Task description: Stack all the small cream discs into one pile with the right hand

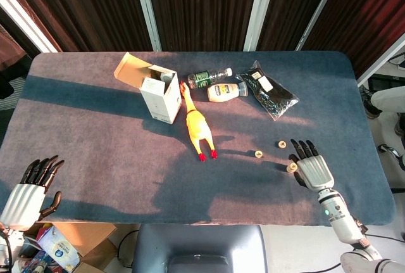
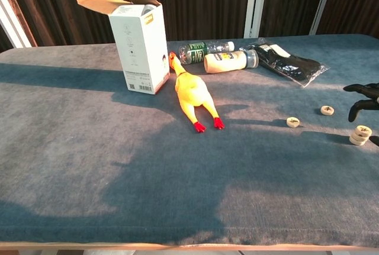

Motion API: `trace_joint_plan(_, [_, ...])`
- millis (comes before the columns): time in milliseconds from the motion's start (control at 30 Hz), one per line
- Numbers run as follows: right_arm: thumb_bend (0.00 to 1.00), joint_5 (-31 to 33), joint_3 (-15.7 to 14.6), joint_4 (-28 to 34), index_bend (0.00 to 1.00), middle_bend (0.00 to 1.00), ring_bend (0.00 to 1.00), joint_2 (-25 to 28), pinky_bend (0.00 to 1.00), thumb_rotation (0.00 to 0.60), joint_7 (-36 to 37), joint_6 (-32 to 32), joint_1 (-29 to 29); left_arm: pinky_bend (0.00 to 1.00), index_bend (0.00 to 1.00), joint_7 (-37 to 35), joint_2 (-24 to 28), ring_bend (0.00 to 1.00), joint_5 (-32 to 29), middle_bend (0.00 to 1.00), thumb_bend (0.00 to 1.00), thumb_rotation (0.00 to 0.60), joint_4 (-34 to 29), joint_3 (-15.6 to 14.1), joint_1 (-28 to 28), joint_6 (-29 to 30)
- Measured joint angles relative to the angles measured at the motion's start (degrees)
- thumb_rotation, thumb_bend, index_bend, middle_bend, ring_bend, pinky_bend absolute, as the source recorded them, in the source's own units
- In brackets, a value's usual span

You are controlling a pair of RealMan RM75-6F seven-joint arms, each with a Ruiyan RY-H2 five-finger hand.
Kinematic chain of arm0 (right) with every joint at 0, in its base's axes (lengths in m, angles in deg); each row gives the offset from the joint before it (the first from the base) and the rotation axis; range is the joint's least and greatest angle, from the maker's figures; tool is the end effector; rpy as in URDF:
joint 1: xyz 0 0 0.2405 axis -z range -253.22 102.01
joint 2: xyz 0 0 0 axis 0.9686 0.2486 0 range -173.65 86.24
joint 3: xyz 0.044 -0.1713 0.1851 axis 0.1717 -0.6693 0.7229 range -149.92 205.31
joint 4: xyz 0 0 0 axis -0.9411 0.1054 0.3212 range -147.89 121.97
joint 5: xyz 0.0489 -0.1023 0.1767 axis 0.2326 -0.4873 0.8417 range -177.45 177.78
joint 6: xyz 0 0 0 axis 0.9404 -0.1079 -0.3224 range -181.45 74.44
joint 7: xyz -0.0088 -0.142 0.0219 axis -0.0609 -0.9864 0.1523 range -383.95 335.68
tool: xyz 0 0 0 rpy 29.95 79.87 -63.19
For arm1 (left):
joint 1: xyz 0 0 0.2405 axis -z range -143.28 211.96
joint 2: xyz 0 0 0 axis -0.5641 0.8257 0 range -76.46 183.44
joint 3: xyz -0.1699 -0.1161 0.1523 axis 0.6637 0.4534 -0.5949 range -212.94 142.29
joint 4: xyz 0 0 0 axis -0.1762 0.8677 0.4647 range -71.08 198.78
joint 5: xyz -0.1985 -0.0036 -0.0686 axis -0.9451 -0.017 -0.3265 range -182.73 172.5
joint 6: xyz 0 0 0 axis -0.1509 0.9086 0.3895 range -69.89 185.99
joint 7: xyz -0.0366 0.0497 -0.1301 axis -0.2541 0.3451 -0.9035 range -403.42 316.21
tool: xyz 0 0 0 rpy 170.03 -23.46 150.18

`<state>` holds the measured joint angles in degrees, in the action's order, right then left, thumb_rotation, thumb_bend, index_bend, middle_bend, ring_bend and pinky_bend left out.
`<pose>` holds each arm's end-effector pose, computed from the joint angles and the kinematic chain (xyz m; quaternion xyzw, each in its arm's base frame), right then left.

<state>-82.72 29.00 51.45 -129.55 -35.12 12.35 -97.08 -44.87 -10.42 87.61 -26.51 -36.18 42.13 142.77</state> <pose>-0.3250 -0.2736 0.0367 0.7384 -0.3065 0.2618 0.5406 -0.2997 0.1821 0.1471 -0.6540 -0.3614 -0.3953 0.5342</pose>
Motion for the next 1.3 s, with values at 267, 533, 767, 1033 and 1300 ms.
trace_joint_plan(267, [0.54,-0.1,2.1,2.4,0.44,0.00,0.00,1.1,0.00,0.600,3.0,2.0,-0.2,0.05,0.00,0.1,0.0,0.00,0.2,0.00,0.53,0.600,0.0,-0.1,0.1,-0.2])
trace_joint_plan(533, [0.54,3.2,6.1,5.7,0.44,0.00,0.00,0.1,0.00,0.600,-0.6,-2.0,-4.4,0.05,0.00,0.4,-0.1,0.00,0.5,0.00,0.53,0.600,-0.1,-0.2,0.2,-0.1])
trace_joint_plan(767, [0.54,7.6,7.9,5.4,0.44,0.00,0.00,-3.5,0.00,0.600,-7.3,-8.2,-8.8,0.05,0.00,0.5,-0.2,0.00,-0.1,0.00,0.53,0.600,0.1,0.0,0.3,-0.7])
trace_joint_plan(1033, [0.54,11.1,8.1,1.4,0.47,0.00,0.00,-7.3,0.00,0.600,-9.7,-12.2,-11.5,0.05,0.00,0.3,-0.2,0.00,-0.1,0.00,0.53,0.600,0.1,0.0,0.3,-0.6])
trace_joint_plan(1300, [0.54,11.0,7.1,-0.5,0.50,0.00,0.00,-8.7,0.00,0.600,-9.2,-12.7,-12.2,0.05,0.00,0.1,-0.2,0.00,-0.2,0.00,0.53,0.600,0.2,0.1,0.5,-0.8])
